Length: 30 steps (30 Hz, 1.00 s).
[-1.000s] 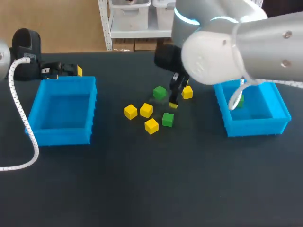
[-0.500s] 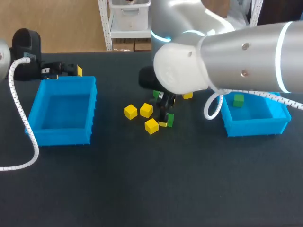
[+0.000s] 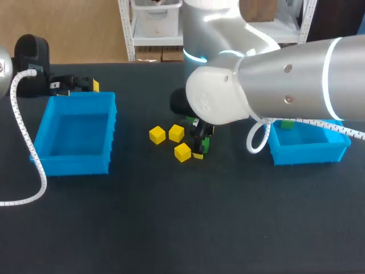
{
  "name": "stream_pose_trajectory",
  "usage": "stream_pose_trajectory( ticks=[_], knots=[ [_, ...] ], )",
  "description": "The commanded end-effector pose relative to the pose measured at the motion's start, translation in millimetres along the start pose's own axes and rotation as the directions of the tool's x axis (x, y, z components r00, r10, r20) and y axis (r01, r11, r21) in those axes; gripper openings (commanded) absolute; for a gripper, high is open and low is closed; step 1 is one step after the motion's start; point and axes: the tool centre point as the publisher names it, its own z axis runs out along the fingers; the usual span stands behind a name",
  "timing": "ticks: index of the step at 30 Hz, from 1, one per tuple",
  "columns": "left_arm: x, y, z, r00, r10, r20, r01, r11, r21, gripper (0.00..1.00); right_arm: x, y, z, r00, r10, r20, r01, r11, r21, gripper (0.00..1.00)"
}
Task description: Put the green cubes in the right bin and the yellow cubes in the left bin.
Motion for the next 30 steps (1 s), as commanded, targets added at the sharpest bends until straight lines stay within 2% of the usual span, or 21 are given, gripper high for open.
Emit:
stream_pose_trajectory(
  ticks=[1, 10, 17, 25, 30],
  knots=[
    [1.6, 3.3, -0.5, 1.000, 0.003, 0.007, -0.003, 1.000, 0.015, 1.00, 0.5, 1.7, 5.5, 0.999, 0.031, 0.010, -0.031, 0.999, 0.031, 0.00],
    [1.6, 3.3, -0.5, 1.000, 0.003, 0.007, -0.003, 1.000, 0.015, 1.00, 3.9, -12.1, -3.6, 0.997, 0.080, 0.019, -0.081, 0.992, 0.094, 0.00],
    [1.6, 3.3, -0.5, 1.000, 0.003, 0.007, -0.003, 1.000, 0.015, 1.00, 12.0, -31.7, -27.9, 0.989, 0.137, 0.054, -0.143, 0.982, 0.123, 0.00],
    [1.6, 3.3, -0.5, 1.000, 0.003, 0.007, -0.003, 1.000, 0.015, 1.00, 29.4, -56.7, -62.2, 0.969, 0.221, 0.114, -0.237, 0.959, 0.158, 0.00],
    [1.6, 3.3, -0.5, 1.000, 0.003, 0.007, -0.003, 1.000, 0.015, 1.00, 46.8, -75.0, -75.6, 0.939, 0.311, 0.147, -0.334, 0.928, 0.165, 0.00]
  ],
)
